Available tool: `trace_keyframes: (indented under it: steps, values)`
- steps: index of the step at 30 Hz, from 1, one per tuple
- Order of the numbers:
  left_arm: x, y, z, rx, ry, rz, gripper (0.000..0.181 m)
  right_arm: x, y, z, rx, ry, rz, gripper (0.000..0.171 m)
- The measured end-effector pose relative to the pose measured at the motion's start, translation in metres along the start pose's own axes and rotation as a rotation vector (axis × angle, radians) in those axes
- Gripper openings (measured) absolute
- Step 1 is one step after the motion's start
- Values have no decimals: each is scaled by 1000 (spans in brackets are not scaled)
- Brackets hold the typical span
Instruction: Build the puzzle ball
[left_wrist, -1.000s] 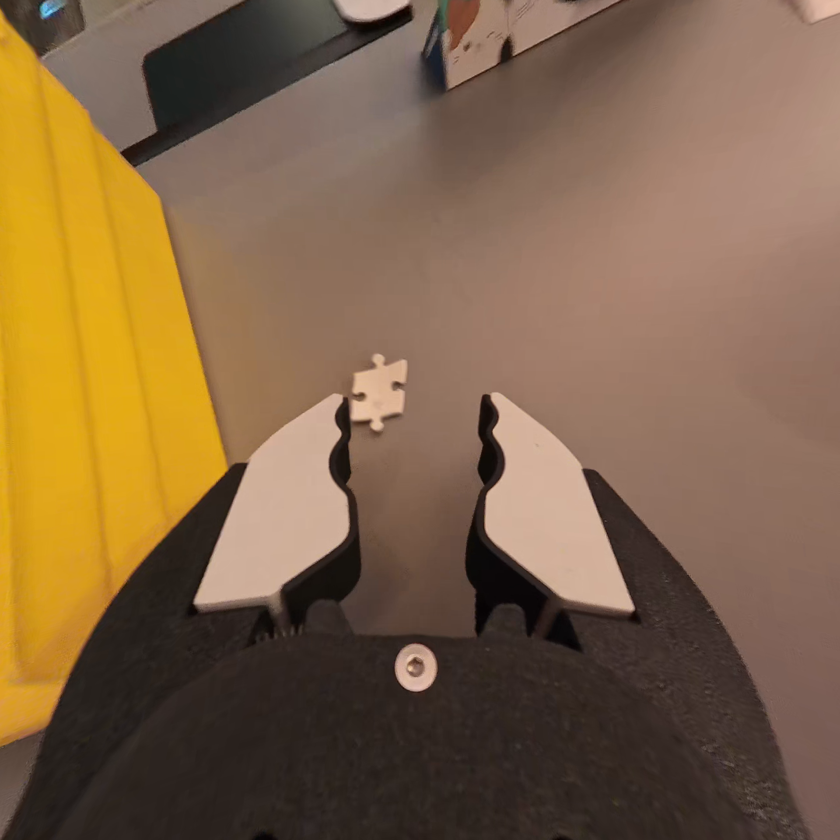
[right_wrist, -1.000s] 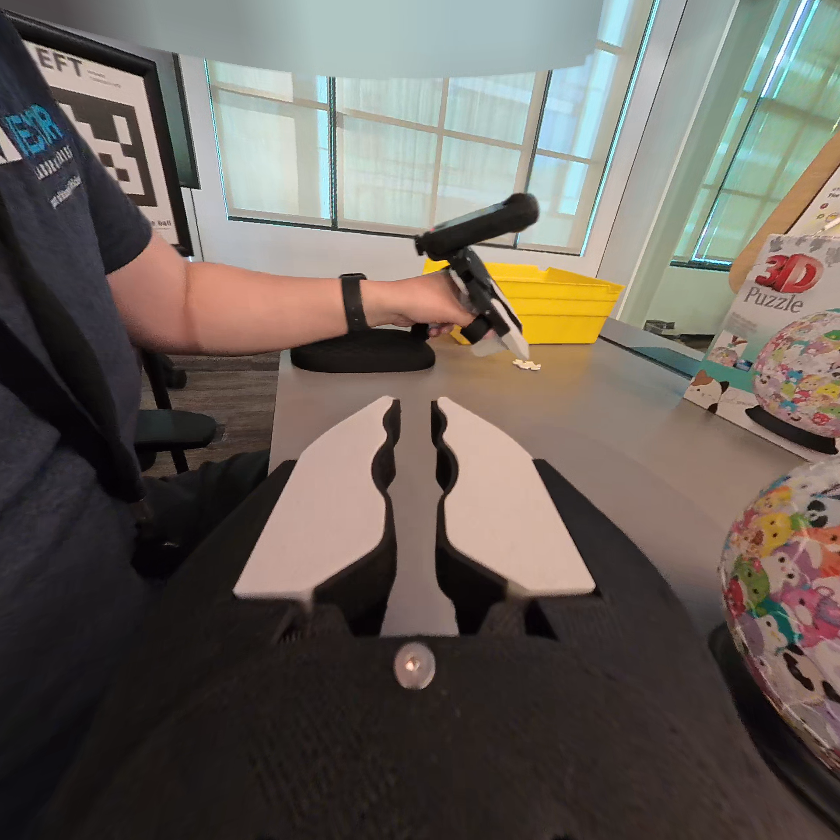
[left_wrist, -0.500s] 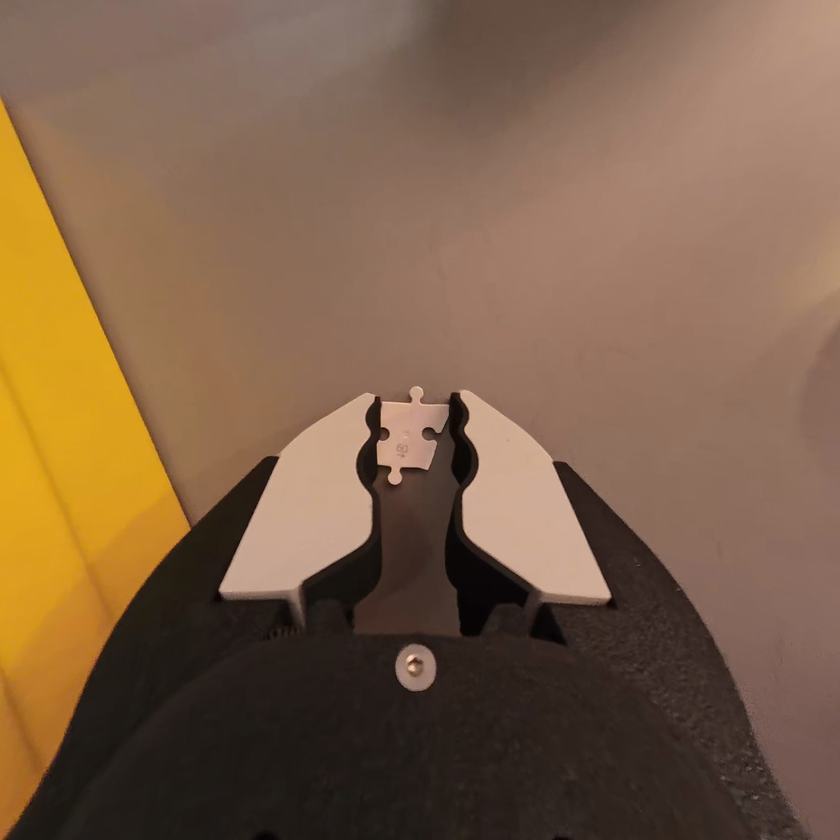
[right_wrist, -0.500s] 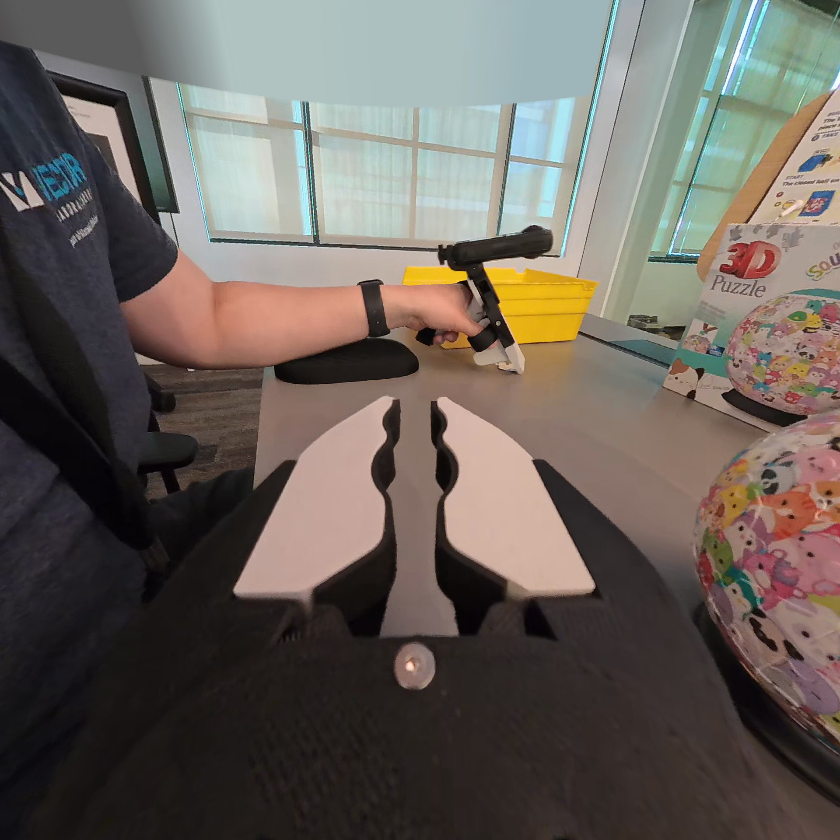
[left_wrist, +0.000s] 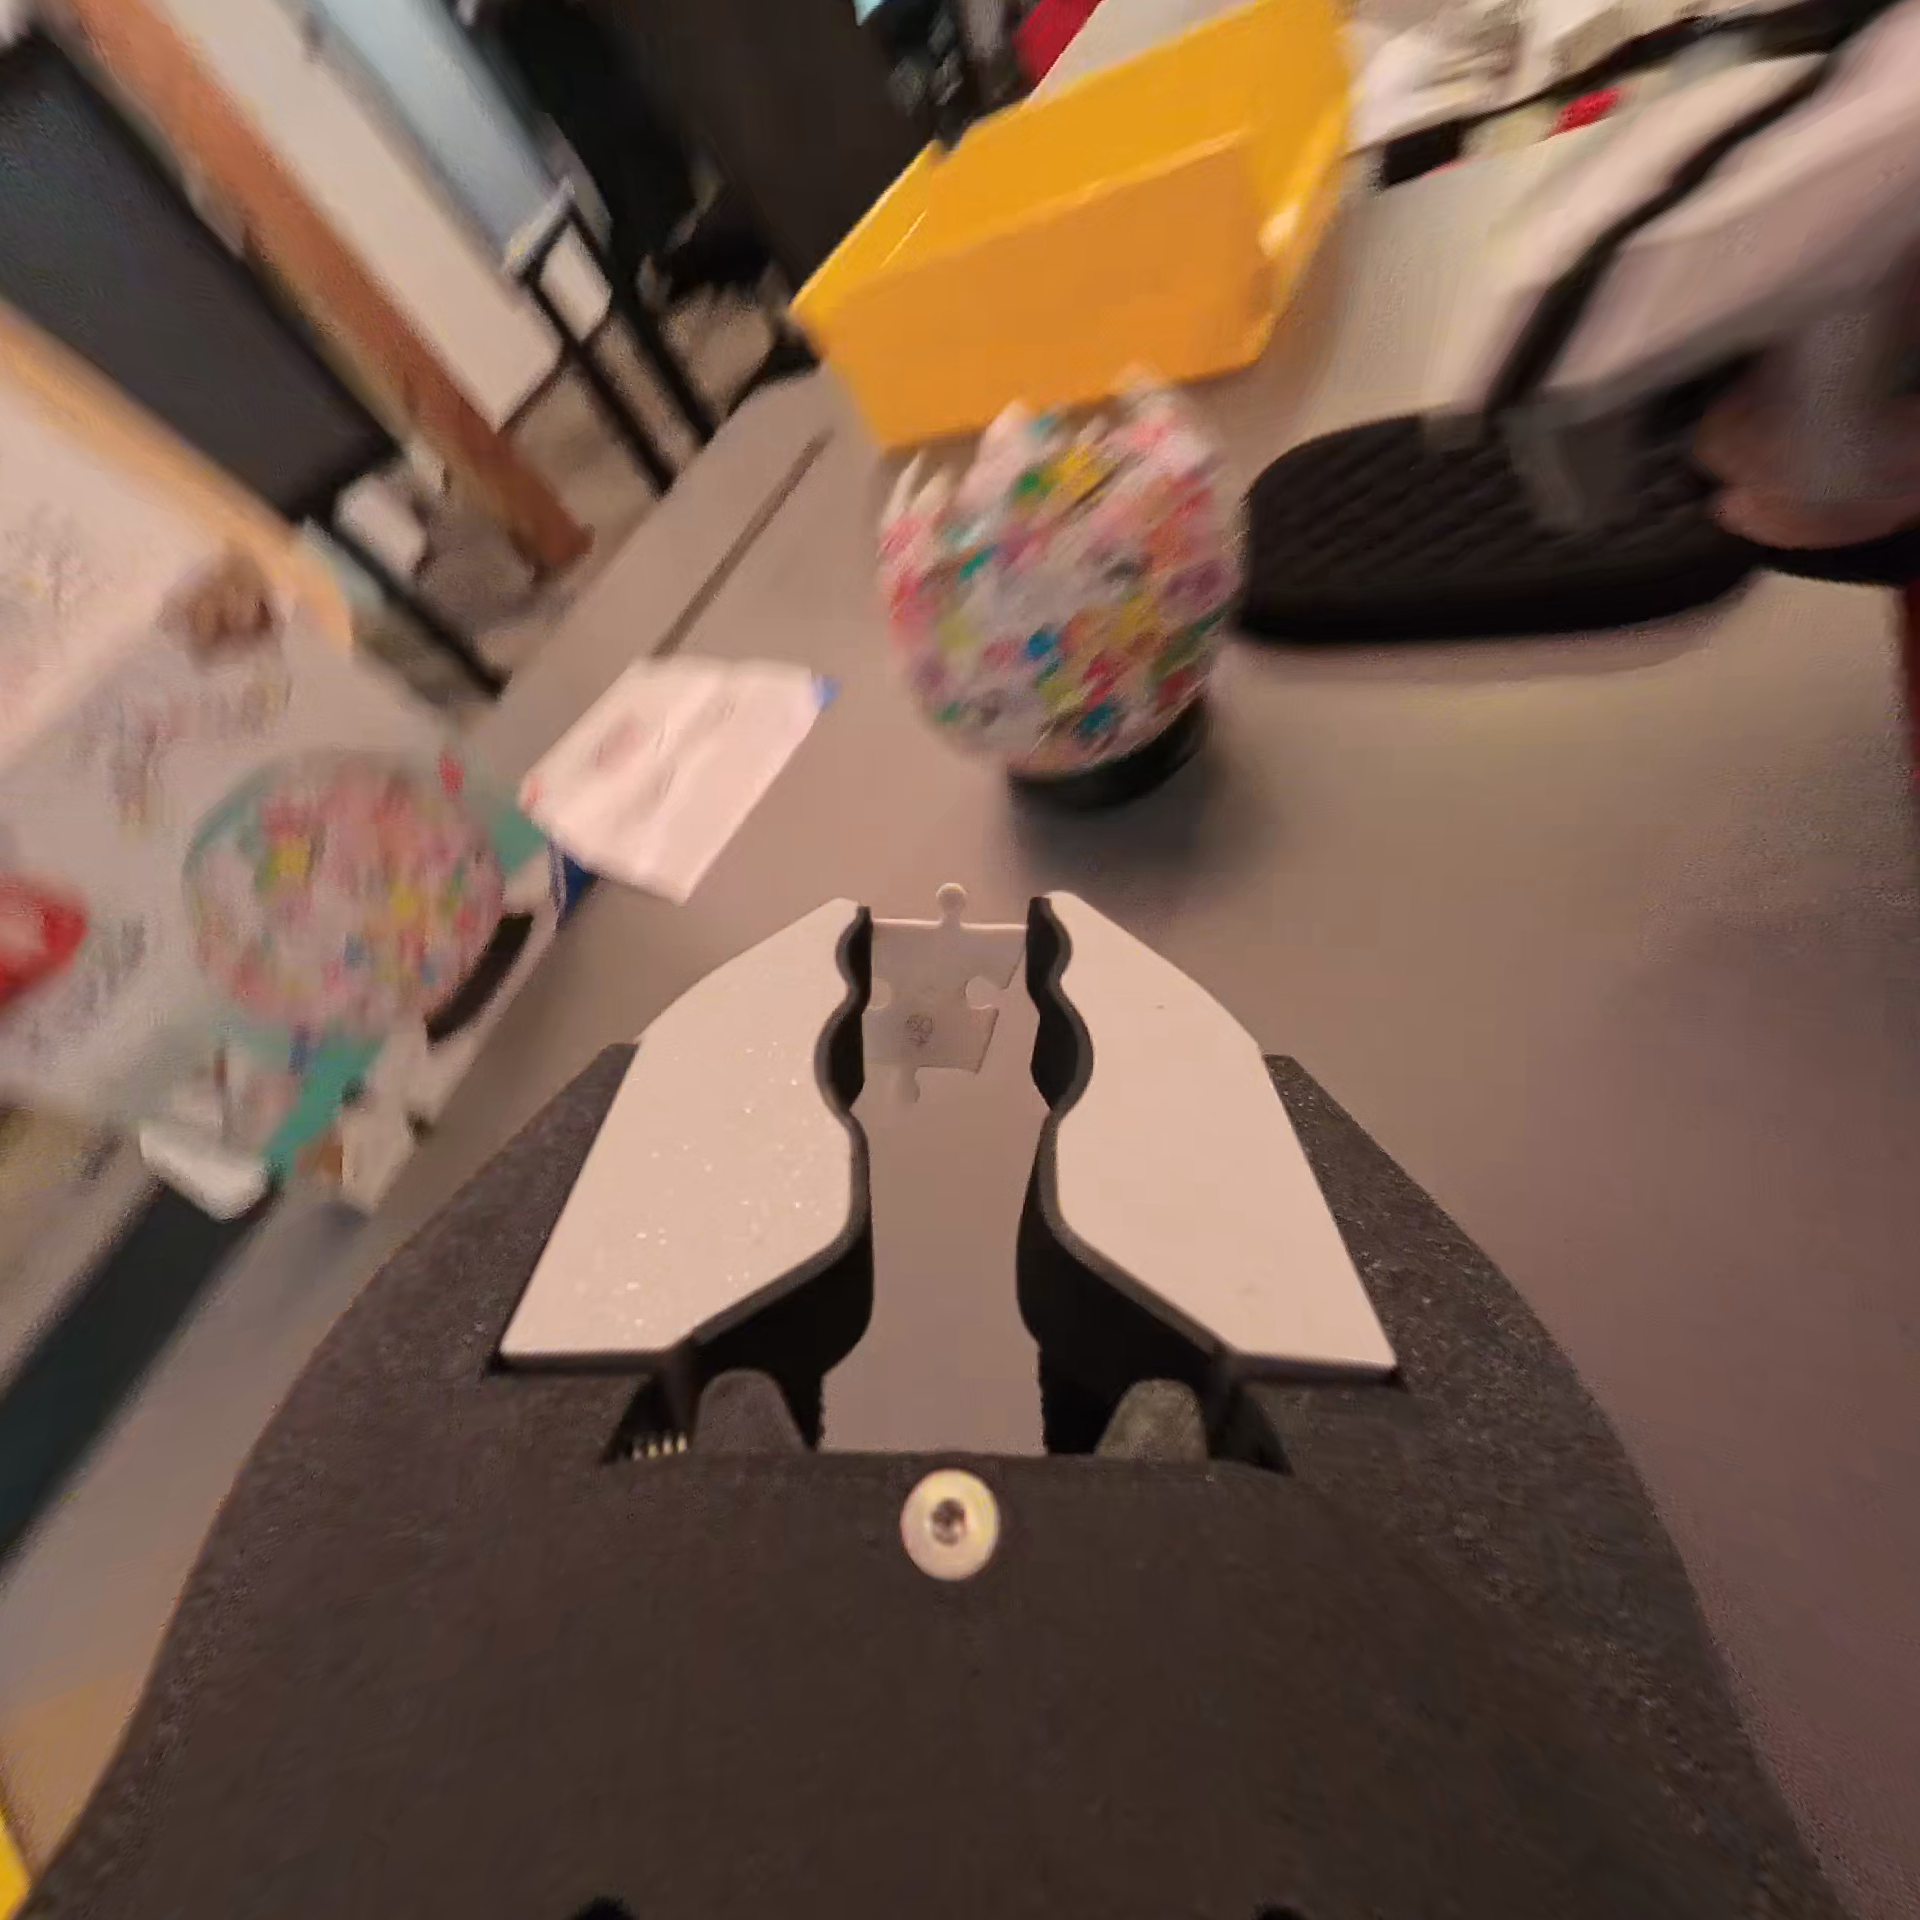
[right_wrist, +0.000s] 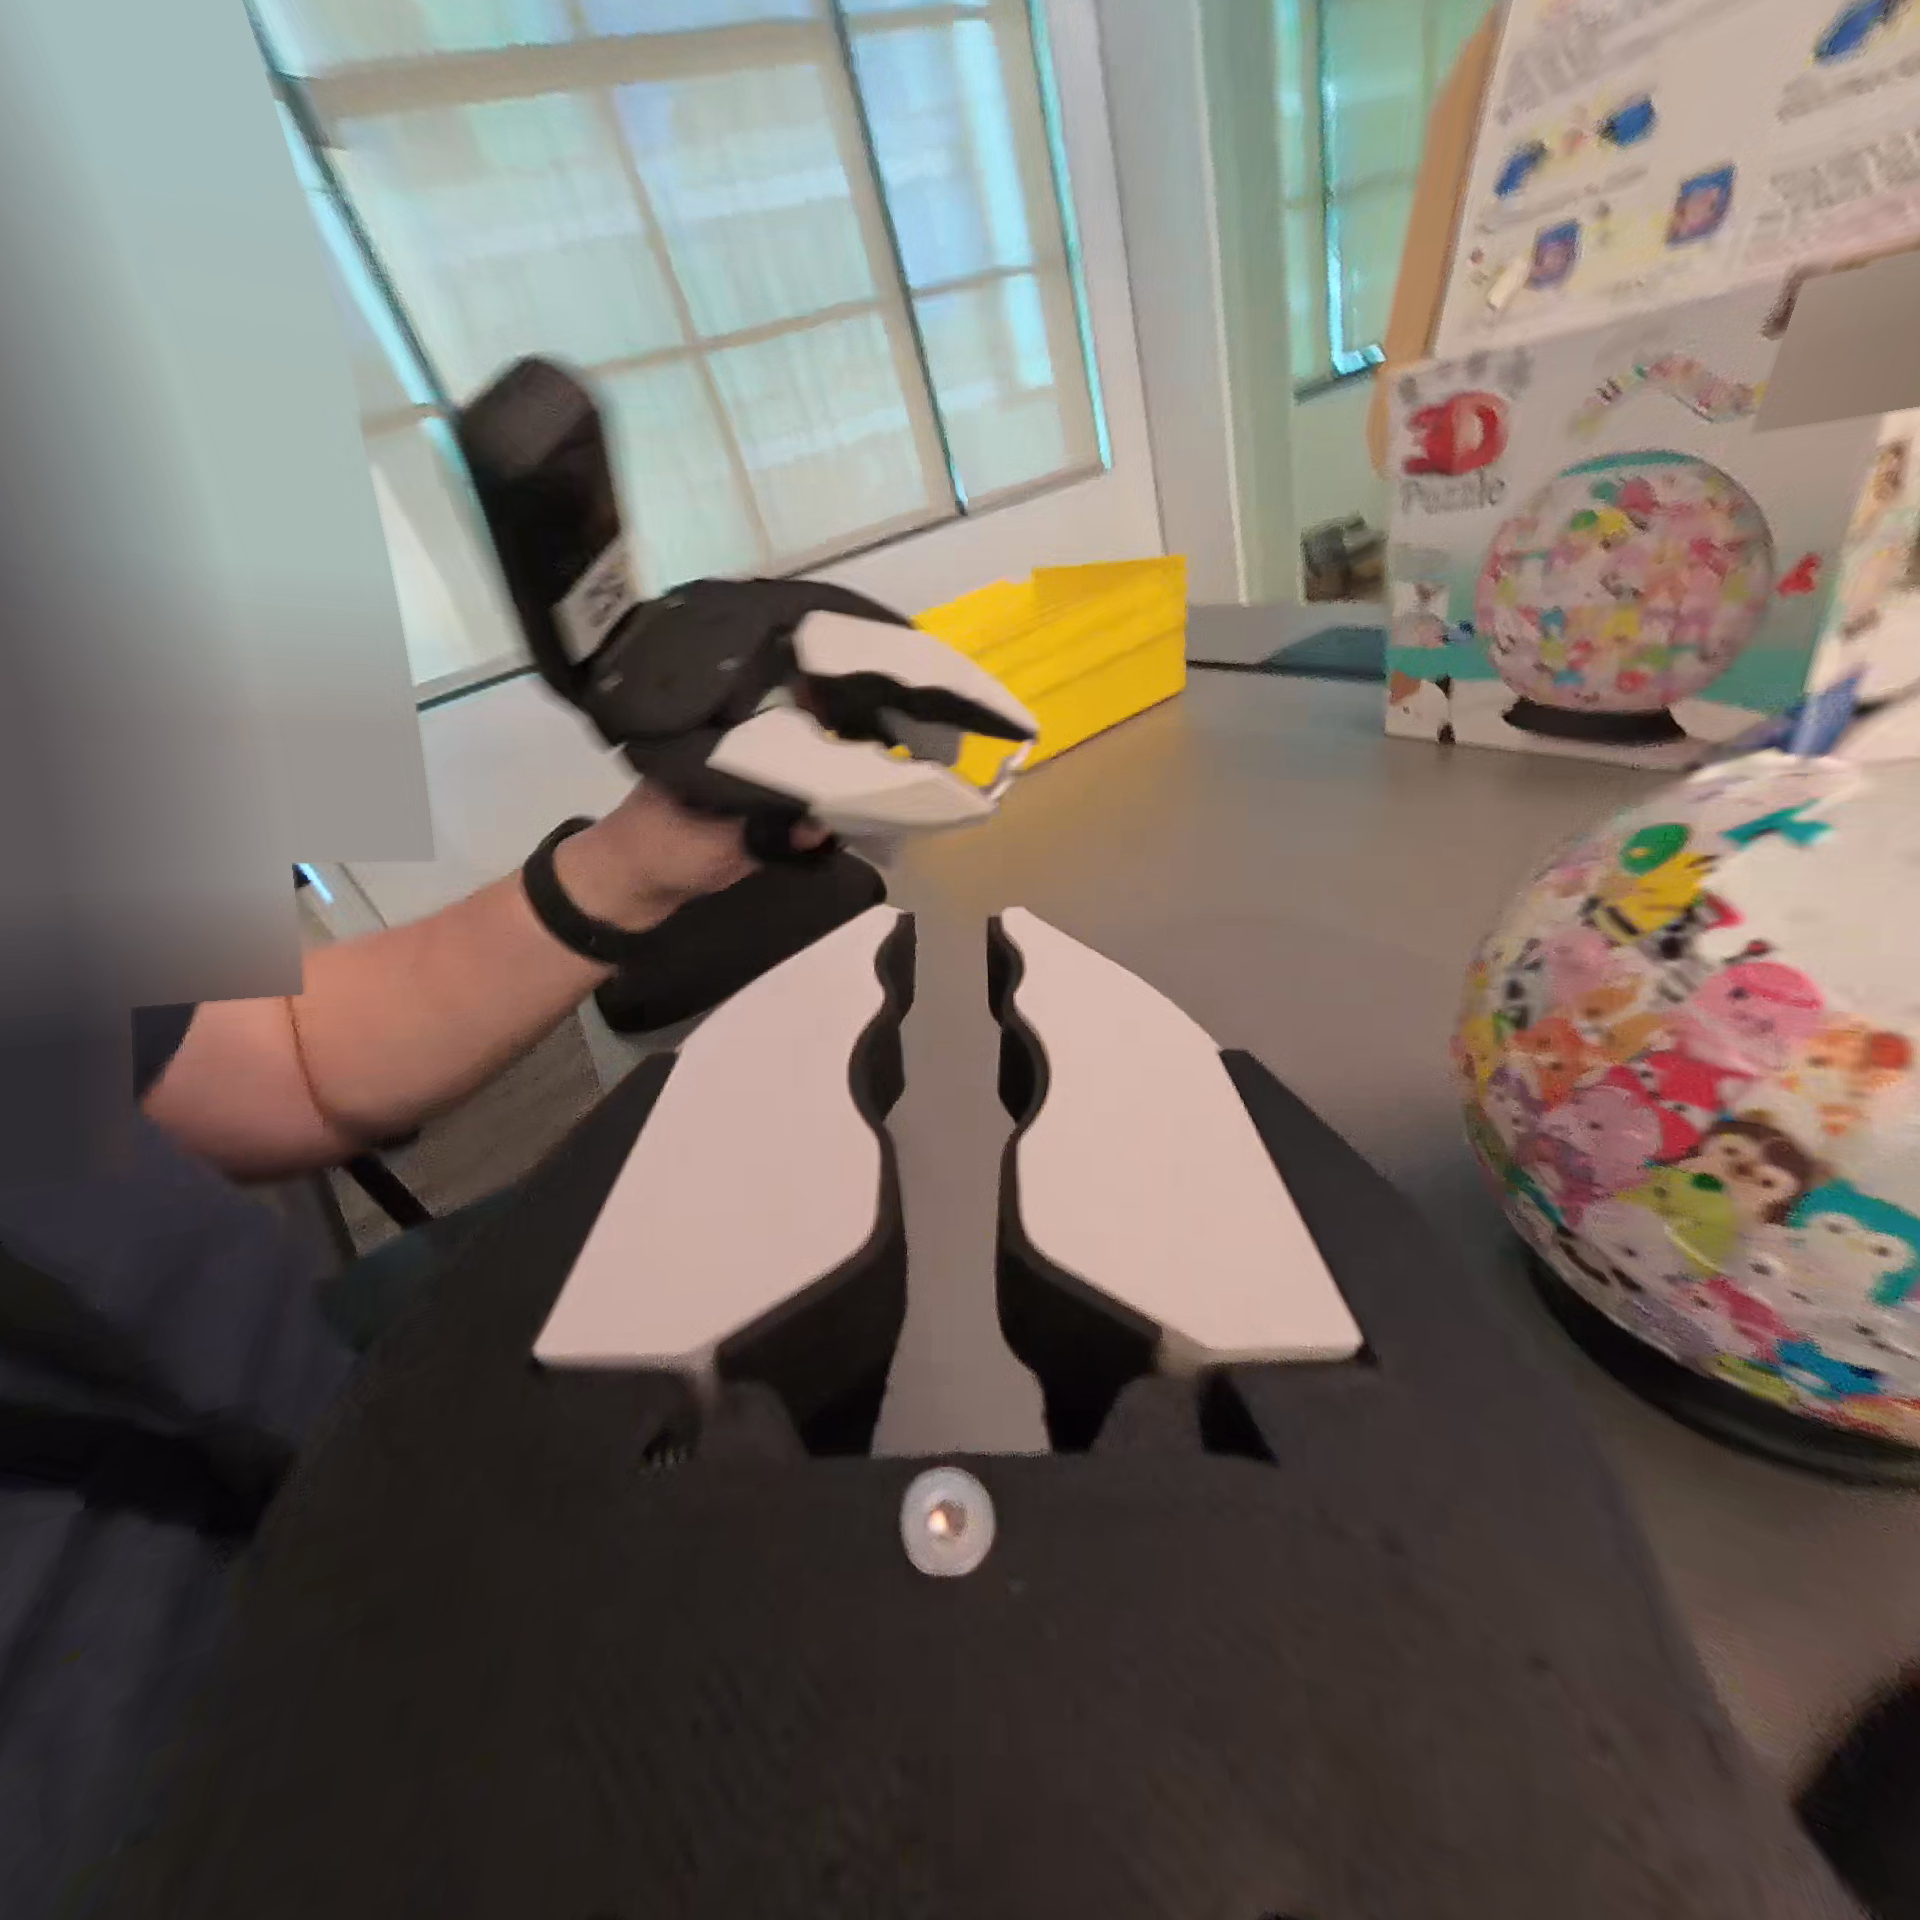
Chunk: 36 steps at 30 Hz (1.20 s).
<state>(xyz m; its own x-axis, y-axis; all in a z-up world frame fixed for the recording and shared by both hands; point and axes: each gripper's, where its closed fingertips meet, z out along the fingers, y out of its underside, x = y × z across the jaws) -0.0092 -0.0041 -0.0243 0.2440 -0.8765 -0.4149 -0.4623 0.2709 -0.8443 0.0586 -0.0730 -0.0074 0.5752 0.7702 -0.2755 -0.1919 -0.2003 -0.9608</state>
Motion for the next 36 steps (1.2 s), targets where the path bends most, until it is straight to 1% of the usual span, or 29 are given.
trace_keyframes:
  steps: [2, 3, 6, 9, 10, 13, 16, 18, 19, 21, 22, 23, 24, 25, 26, 27, 30, 32, 34, 36]
  values:
    - [25, -34, 5, 81, 44, 101, 28, 3, -14, 0, -67, 44, 83, 15]
    - [35, -47, 6, 111, 67, 131, 28, 1, -21, 0, -86, 31, 127, 15]
    - [52, -73, 2, 179, 101, 197, 28, -4, -33, 3, -122, -21, 259, 16]
    - [61, -79, -1, 175, 114, 240, 28, -14, -37, 6, -150, -94, 365, 20]
    - [63, -79, -2, 171, 121, 248, 28, -16, -32, 8, -196, -96, 378, 21]
    - [68, -78, -1, 145, 128, 271, 28, -24, -12, 13, -334, -87, 356, 23]
    - [75, -76, 1, 117, 127, 308, 28, -34, -9, 20, -343, -112, 379, 22]
    - [80, -74, 2, 103, 128, 320, 28, -30, 2, 20, -384, -79, 355, 14]
    - [81, -72, 3, 91, 125, 329, 28, -32, 4, 20, -383, -90, 348, 5]
    - [86, -70, 3, 82, 123, 339, 28, -32, 9, 19, -378, -87, 347, 4]
    - [90, -70, 2, 86, 136, 331, 25, -30, 14, 17, -382, -71, 338, 3]
    - [95, -68, 1, 85, 157, 314, 25, -29, 17, 15, -372, -68, 337, 3]
    - [97, -66, 0, 76, 167, 290, 29, -27, 19, 13, -352, -63, 352, 3]
    - [97, -62, -2, 62, 168, 260, 38, -25, 20, 10, -335, -63, 369, 3]
    - [96, -59, -4, 49, 171, 228, 51, -22, 21, 5, -320, -59, 381, 3]
    - [93, -55, -7, 41, 179, 191, 58, -17, 20, -1, -305, -45, 381, 3]
    - [78, -48, -20, 64, 214, 52, 57, 1, 6, -28, -274, 11, 339, 3]
    - [64, -42, -26, 69, 243, -53, 52, 17, -9, -48, -266, 71, 299, 3]
    - [53, -33, -27, 56, 246, -127, 52, 38, -17, -65, -285, 142, 272, 3]
    - [47, -25, -26, 51, 238, -180, 49, 50, -23, -74, -275, 159, 284, 3]
